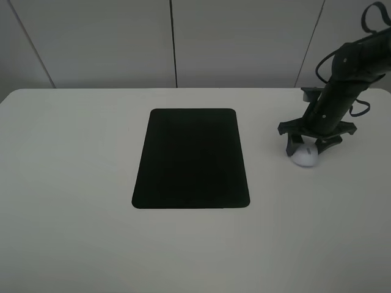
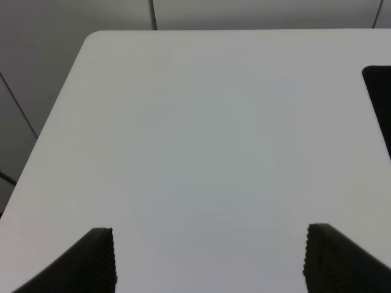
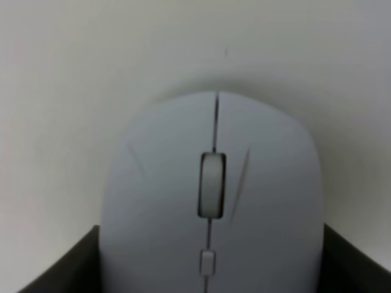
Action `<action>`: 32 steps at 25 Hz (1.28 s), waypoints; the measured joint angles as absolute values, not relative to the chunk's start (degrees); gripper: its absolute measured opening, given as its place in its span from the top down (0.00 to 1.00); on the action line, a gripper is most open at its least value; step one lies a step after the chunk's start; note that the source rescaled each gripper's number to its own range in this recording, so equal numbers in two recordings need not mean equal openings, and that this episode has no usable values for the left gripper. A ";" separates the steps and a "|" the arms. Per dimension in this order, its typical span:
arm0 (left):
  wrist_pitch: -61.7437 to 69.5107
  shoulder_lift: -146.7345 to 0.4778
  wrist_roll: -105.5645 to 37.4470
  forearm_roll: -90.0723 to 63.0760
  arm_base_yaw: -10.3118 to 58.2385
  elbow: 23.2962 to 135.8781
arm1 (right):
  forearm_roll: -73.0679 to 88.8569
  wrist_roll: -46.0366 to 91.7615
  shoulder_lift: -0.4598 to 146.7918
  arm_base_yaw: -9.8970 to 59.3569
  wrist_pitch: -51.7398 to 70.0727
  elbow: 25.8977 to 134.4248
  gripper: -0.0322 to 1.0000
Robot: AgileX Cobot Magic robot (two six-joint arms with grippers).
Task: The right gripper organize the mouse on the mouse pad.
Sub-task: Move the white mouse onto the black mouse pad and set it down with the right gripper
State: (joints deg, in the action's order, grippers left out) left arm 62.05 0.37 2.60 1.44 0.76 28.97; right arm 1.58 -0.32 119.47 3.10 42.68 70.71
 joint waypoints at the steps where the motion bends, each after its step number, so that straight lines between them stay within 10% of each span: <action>1: 62.05 0.37 2.60 1.44 0.76 28.97 | 1.44 -0.32 118.99 3.44 43.62 71.63 0.97; 32: 62.05 0.37 2.60 1.44 0.76 28.97 | 0.00 -19.26 117.79 30.02 49.42 87.83 0.97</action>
State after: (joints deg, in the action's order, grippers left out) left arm 62.05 0.37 2.60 1.44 0.76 28.97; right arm 0.00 -19.26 117.79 30.02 49.42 87.83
